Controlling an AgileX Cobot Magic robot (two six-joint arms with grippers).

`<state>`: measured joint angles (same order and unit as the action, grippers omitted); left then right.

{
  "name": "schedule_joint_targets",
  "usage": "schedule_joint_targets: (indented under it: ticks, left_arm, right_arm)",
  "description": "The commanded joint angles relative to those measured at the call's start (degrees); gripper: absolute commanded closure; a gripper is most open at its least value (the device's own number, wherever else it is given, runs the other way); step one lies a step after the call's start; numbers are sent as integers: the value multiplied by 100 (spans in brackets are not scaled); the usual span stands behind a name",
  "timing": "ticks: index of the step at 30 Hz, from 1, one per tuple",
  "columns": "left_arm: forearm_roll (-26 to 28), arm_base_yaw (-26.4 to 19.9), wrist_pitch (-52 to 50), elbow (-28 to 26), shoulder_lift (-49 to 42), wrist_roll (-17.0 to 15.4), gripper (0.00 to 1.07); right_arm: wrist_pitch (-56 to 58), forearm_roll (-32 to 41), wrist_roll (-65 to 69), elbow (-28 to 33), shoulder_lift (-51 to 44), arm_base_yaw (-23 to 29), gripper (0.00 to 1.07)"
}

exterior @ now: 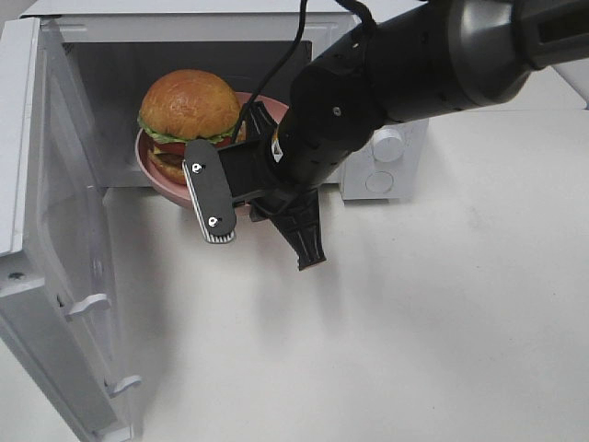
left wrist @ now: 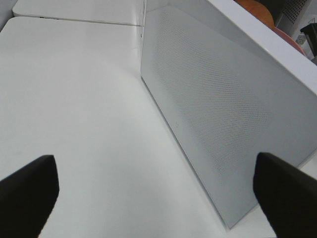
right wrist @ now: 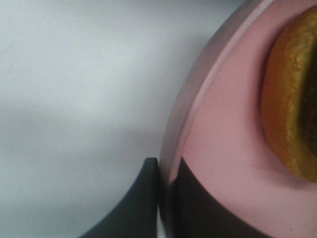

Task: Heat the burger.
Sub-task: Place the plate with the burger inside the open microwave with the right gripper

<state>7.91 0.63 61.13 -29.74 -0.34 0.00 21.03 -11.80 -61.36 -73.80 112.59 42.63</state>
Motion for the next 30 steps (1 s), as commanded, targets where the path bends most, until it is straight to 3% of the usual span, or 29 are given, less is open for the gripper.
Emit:
schedule_joint_targets:
  ticks: [1, 13, 22, 30]
  left_arm:
    - [17, -17, -6, 11, -86, 0, 7]
    - [11, -17, -6, 11, -86, 0, 7]
    - [6, -17, -6, 11, -86, 0, 7]
    - [6, -17, -6, 11, -86, 0, 7]
  right_arm:
    - [-160, -92, 155, -338, 103, 23, 107]
    - [315, -241, 447, -1301, 745, 11, 107]
    - [596, -527, 963, -2366, 1289, 11, 107]
    - [756, -527, 1152, -2865, 1662, 11, 107]
